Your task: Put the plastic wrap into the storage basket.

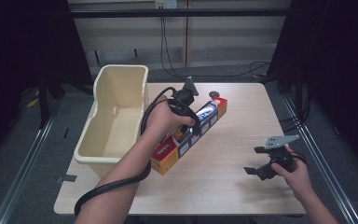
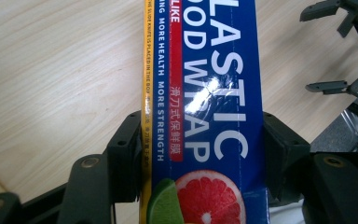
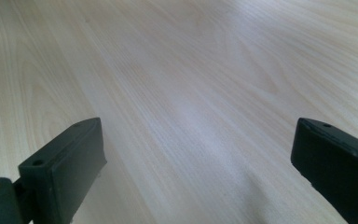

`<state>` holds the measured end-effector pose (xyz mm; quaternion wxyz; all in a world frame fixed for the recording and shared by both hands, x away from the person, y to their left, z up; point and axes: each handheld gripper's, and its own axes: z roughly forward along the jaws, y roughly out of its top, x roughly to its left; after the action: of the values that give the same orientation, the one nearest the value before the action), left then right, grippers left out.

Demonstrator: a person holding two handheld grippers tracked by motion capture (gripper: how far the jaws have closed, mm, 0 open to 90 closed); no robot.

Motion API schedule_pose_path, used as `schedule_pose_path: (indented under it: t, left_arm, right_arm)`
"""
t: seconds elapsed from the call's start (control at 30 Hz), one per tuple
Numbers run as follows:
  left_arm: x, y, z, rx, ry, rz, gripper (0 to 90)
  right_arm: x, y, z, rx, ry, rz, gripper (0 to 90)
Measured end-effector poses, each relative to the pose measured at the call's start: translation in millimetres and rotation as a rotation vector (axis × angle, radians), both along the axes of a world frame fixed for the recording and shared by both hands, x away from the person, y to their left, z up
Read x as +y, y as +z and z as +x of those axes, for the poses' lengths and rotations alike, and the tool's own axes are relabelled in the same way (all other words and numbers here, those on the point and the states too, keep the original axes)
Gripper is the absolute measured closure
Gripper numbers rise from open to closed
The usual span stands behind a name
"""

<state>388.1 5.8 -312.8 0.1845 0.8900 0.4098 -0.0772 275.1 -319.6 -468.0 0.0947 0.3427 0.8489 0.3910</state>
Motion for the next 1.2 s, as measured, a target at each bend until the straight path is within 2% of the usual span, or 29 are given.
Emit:
schedule_pose_path:
  t: [0.17, 0.3, 0.67, 1.2]
  left_arm:
    - [10.3, 14.1, -0.2, 0.000, 0.026, 0.008, 41.0]
    - [15.5, 19.2, 0.8, 0.002, 0.035, -0.002, 40.9]
    - [29.1, 35.1, 1.8, 0.008, 0.050, 0.010, 41.0]
    - [51.9, 57.8, 2.6, 0.008, 0.104, 0.009, 41.0]
  right_arm:
    - [0.7, 0.4, 0.2, 0.004, -0.002, 0.004, 2.4]
    - [1.4, 0.3, -0.2, 0.005, -0.003, 0.001, 2.4]
    - [2.2, 0.5, 0.5, -0.002, 0.001, 0.003, 2.4]
    - [5.1, -0.9, 0.4, 0.010, 0.015, -0.006, 2.4]
